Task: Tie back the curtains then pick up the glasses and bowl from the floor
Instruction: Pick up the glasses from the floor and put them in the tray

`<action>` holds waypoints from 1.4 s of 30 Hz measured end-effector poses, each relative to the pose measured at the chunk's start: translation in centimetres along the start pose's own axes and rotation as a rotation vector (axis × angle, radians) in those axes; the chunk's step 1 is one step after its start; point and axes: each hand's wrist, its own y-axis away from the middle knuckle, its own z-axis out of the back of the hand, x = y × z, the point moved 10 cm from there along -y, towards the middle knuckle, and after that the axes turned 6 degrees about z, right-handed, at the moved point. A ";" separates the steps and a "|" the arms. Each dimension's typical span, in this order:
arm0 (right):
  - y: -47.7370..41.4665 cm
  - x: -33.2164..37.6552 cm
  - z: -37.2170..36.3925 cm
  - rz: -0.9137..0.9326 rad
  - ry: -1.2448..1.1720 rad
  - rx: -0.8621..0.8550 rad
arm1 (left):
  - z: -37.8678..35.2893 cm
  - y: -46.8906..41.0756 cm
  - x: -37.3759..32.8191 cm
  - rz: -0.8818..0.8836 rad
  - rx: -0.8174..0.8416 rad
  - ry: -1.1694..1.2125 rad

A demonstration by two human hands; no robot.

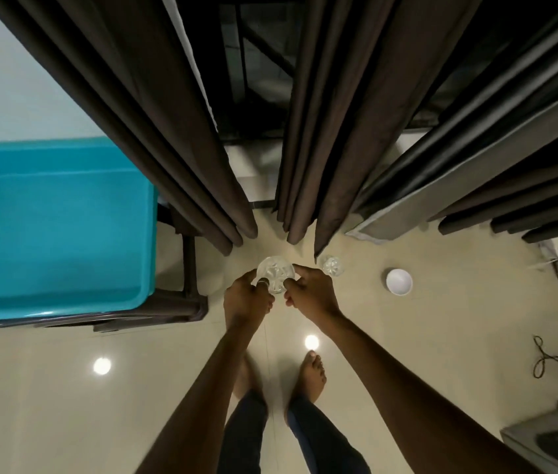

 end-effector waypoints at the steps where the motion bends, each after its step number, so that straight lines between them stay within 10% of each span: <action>1: 0.5 1.1 0.5 0.005 -0.009 -0.007 | 0.7 0.8 -0.9 -0.011 -0.006 0.006; 24: 19.1 15.8 7.4 -0.018 -0.235 -0.211 | 11.6 22.4 -9.6 0.050 -0.211 -0.013; 42: 17.3 24.8 -2.4 0.071 -0.059 -0.161 | 23.7 17.7 -7.0 0.061 -0.229 0.088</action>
